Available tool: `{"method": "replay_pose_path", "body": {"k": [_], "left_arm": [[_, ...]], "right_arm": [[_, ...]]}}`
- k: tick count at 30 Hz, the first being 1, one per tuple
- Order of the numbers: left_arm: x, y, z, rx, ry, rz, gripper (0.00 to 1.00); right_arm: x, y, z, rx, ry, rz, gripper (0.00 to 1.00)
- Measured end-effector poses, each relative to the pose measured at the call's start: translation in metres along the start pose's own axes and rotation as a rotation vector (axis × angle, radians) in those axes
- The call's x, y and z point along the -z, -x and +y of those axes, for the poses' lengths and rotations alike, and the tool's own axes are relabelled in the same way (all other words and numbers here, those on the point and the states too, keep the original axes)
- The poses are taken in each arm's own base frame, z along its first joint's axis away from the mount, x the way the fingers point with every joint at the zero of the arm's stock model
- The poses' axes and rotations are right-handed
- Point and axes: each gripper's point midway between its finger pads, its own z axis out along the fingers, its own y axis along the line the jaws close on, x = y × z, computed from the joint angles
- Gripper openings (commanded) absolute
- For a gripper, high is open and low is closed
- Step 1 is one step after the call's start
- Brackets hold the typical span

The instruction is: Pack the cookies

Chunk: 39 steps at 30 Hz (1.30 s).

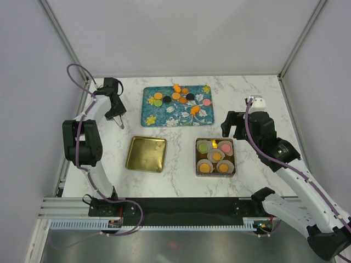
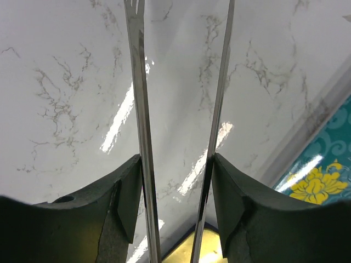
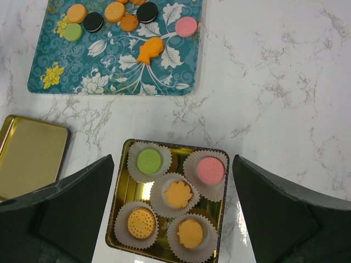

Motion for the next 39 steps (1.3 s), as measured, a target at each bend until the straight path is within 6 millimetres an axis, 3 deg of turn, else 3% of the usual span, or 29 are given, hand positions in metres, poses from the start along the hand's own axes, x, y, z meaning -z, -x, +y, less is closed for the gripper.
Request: {"method": "replay_pose_path", "body": {"k": [10, 21, 28, 33, 37, 39], "left_arm": [[-0.031, -0.013, 0.002, 0.008, 0.007, 0.060, 0.66], [-0.033, -0.012, -0.005, 0.017, -0.024, 0.057, 0.90], [-0.031, -0.015, -0.003, 0.017, -0.027, 0.056, 0.91], [0.009, 0.012, -0.004, 0.047, -0.076, -0.043, 0.91], [0.070, 0.045, -0.001, 0.096, -0.151, -0.186, 0.91], [0.101, 0.051, 0.000, 0.109, -0.190, -0.250, 0.91]], "right_arm": [[0.000, 0.000, 0.000, 0.005, 0.002, 0.002, 0.98], [0.000, -0.001, 0.000, 0.006, 0.001, 0.006, 0.98], [0.001, -0.002, 0.000, 0.006, 0.005, 0.010, 0.98], [0.001, -0.006, 0.004, 0.008, 0.026, 0.027, 0.96], [-0.003, -0.012, 0.012, 0.004, 0.066, 0.058, 0.89], [-0.007, -0.016, 0.020, -0.005, 0.091, 0.082, 0.86]]}}
